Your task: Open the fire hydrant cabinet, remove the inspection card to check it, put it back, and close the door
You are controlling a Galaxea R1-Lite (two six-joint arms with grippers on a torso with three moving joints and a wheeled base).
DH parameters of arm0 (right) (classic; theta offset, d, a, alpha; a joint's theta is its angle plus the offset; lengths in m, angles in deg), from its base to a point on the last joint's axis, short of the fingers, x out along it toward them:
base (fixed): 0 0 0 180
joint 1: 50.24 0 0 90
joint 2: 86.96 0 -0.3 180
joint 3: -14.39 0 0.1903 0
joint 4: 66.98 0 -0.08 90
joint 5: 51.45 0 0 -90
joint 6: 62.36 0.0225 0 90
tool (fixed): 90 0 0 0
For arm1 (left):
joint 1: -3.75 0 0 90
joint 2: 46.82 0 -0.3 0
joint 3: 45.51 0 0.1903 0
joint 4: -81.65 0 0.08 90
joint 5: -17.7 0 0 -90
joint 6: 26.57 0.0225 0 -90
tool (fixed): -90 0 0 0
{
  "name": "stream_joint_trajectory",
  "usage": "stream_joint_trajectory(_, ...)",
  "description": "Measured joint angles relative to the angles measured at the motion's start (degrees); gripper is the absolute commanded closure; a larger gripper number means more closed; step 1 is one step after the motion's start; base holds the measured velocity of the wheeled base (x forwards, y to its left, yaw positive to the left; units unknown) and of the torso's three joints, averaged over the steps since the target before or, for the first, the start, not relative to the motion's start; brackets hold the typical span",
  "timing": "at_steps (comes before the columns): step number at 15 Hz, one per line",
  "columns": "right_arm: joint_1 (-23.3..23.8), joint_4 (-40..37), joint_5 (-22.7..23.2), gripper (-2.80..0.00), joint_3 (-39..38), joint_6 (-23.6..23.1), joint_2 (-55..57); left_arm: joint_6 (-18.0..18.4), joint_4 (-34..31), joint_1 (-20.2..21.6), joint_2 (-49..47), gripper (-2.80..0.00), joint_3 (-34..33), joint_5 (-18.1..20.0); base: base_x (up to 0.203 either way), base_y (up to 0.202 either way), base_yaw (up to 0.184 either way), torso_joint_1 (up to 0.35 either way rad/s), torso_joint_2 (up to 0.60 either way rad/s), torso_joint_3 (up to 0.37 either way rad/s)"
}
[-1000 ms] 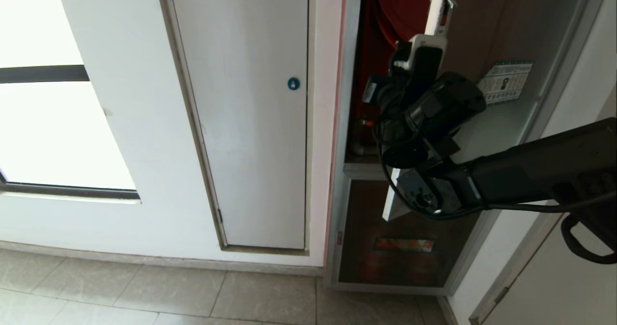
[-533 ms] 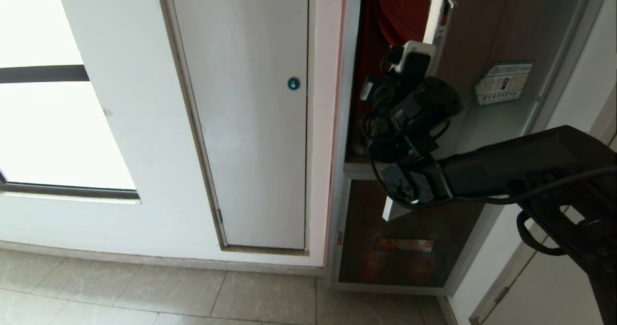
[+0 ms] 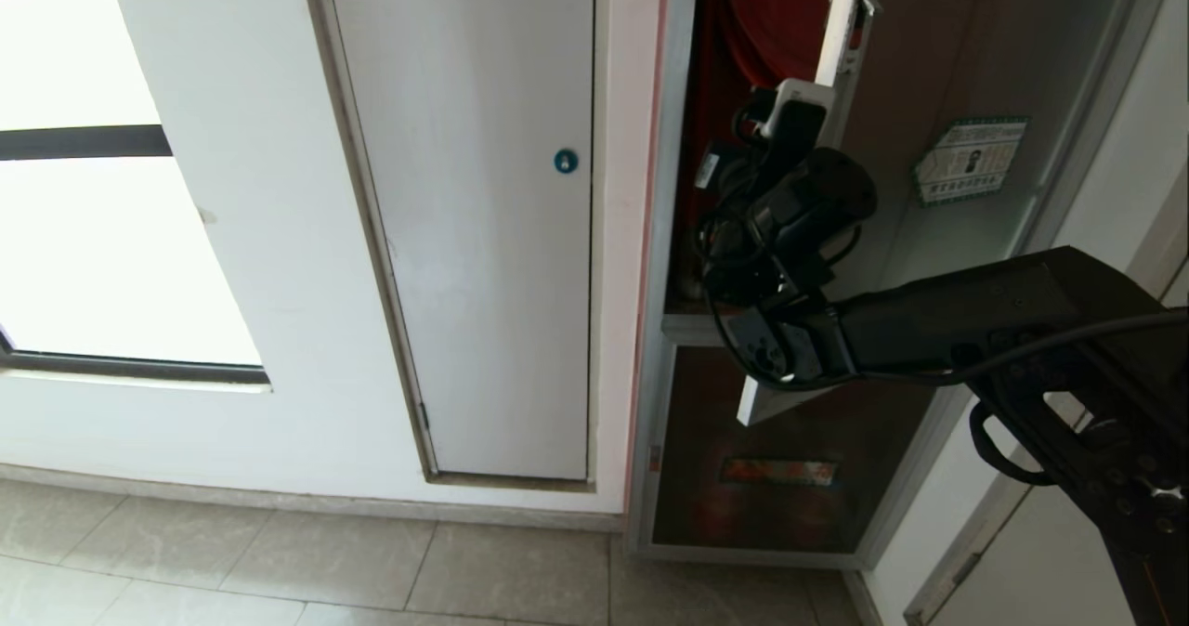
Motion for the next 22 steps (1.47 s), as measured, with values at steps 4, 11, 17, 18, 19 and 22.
stream_joint_trajectory(4, 0.79, 0.18, -0.73, 0.00, 0.49, 0.10, 0.57, 0.00, 0.01, 0.00, 0.00, 0.00, 0.00, -0.01, 0.000, 0.000, 0.000, 0.000, 0.00, 0.000)
stream_joint_trajectory(11, 3.07, 0.12, -0.88, 0.00, 0.52, 0.18, 0.51, 0.01, 0.00, 0.00, 0.00, 0.00, 0.00, -0.02, 0.000, 0.000, 0.000, 0.000, 0.00, 0.000)
stream_joint_trajectory(17, 3.34, 0.39, -1.16, 0.00, -1.15, 0.20, -1.00, -0.01, -0.01, 0.00, -0.02, 0.00, 0.00, 0.00, 0.000, 0.000, 0.000, 0.000, 0.00, 0.000)
stream_joint_trajectory(18, 3.32, 0.41, -1.16, 0.00, -1.84, 0.18, -1.56, -0.01, -0.01, 0.00, -0.02, 0.00, 0.00, 0.00, 0.000, 0.000, 0.000, 0.000, 0.00, 0.000)
stream_joint_trajectory(19, 3.29, 0.43, -1.16, 0.00, -2.47, 0.19, -2.10, 0.00, -0.01, 0.00, -0.02, 0.00, 0.00, -0.02, 0.000, 0.000, 0.000, 0.000, 0.00, 0.000)
stream_joint_trajectory(22, 3.83, 0.49, -1.29, 0.00, -6.15, 0.29, -4.49, 0.00, 0.00, 0.00, -0.02, 0.00, 0.00, 0.00, 0.000, 0.000, 0.000, 0.000, 0.00, 0.000)
